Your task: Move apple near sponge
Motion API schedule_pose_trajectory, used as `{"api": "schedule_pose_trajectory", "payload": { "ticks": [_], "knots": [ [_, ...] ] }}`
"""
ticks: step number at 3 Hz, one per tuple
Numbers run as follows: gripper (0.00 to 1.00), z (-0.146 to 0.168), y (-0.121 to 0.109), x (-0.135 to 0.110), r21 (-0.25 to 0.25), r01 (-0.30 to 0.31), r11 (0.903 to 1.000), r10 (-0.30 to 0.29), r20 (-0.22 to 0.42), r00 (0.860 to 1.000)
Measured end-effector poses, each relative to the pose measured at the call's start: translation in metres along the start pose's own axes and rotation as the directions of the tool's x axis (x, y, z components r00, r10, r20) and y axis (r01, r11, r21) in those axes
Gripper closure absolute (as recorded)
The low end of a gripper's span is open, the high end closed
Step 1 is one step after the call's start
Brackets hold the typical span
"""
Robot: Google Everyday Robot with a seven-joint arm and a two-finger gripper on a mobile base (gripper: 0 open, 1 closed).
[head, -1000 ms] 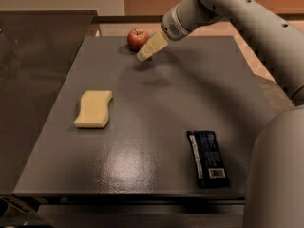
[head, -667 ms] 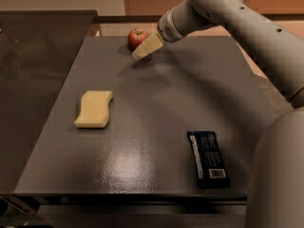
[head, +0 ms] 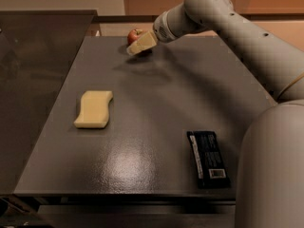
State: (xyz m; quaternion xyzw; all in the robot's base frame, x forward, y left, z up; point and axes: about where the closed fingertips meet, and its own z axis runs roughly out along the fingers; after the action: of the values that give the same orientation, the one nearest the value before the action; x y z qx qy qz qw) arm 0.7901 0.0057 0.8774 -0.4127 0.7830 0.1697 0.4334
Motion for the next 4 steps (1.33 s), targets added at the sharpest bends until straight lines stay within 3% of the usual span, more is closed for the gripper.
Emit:
{"api": "schedule_pose_trajectory", "payload": {
  "ticks": [2,3,4],
  "knots": [
    [0.0,0.025,0.002,-0.007,-0.042,-0.015,0.999,0.014,-0.014,1.0],
    [0.17,0.03,0.008,-0.006,-0.062,-0.016,0.998,0.015,-0.032,0.999],
    [0.41,0.03,0.013,-0.002,-0.07,-0.018,0.9974,0.014,-0.045,0.999]
  ]
}}
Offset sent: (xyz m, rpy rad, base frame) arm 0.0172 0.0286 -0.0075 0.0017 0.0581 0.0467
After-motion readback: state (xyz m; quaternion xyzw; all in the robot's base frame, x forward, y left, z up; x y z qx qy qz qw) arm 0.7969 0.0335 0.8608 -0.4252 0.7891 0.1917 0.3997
